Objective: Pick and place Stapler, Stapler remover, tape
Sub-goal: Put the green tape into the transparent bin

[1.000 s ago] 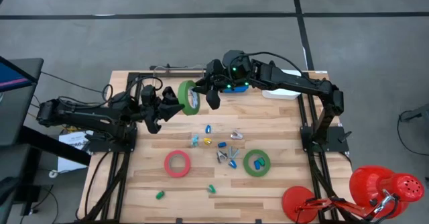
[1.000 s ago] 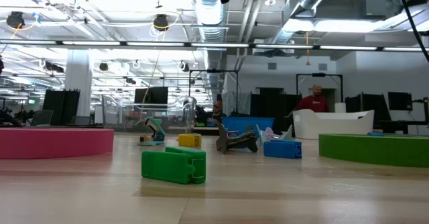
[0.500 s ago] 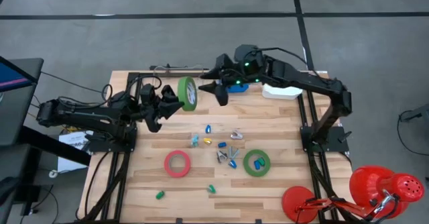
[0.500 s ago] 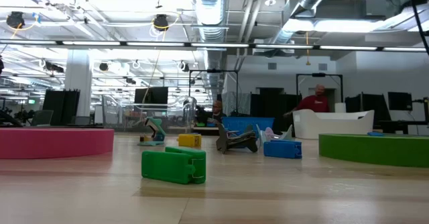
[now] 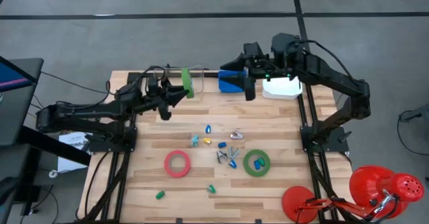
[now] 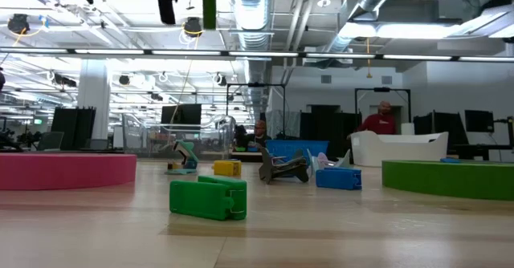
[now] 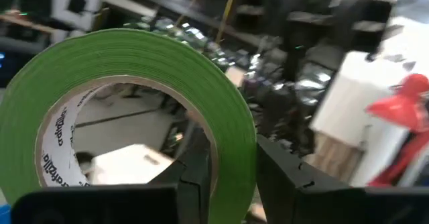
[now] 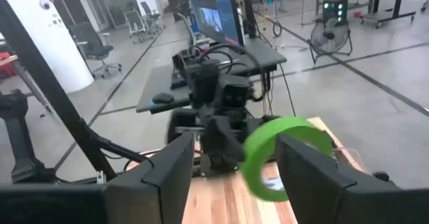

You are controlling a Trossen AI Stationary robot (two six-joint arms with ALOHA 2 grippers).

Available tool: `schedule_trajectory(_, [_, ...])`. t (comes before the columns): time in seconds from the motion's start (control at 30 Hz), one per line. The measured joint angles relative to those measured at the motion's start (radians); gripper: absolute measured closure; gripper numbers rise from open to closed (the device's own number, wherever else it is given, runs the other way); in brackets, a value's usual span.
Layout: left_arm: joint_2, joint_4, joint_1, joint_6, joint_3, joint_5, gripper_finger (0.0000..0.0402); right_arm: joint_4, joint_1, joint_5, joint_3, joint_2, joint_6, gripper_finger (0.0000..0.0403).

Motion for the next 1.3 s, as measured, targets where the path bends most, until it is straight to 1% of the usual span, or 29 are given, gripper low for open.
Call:
schedule_trajectory(0.27, [0.006, -0.043, 0.146, 0.000, 0.000, 0.001, 0.0321, -0.066, 0.000, 0.000, 0.000, 0.001, 0.000, 0.0231])
schedule_trajectory(0.43, [0.021, -0.053, 0.214, -0.001, 0.000, 0.001, 0.0321, -0.099, 0.000, 0.000, -0.001, 0.008, -0.001, 0.0245])
schedule_trajectory(0.67, [0.109, -0.093, 0.284, -0.003, 0.000, -0.001, 0.0321, -0.107, 0.000, 0.000, -0.001, 0.007, -0.002, 0.0259])
schedule_trajectory(1.03, [0.289, -0.093, 0.353, -0.001, 0.000, -0.002, 0.0321, -0.119, 0.000, 0.000, -0.001, 0.007, -0.002, 0.0274])
schedule_trajectory(1.3, [0.394, -0.094, 0.356, -0.010, 0.000, -0.002, 0.0321, -0.138, 0.000, 0.000, -0.001, 0.007, -0.003, 0.0274])
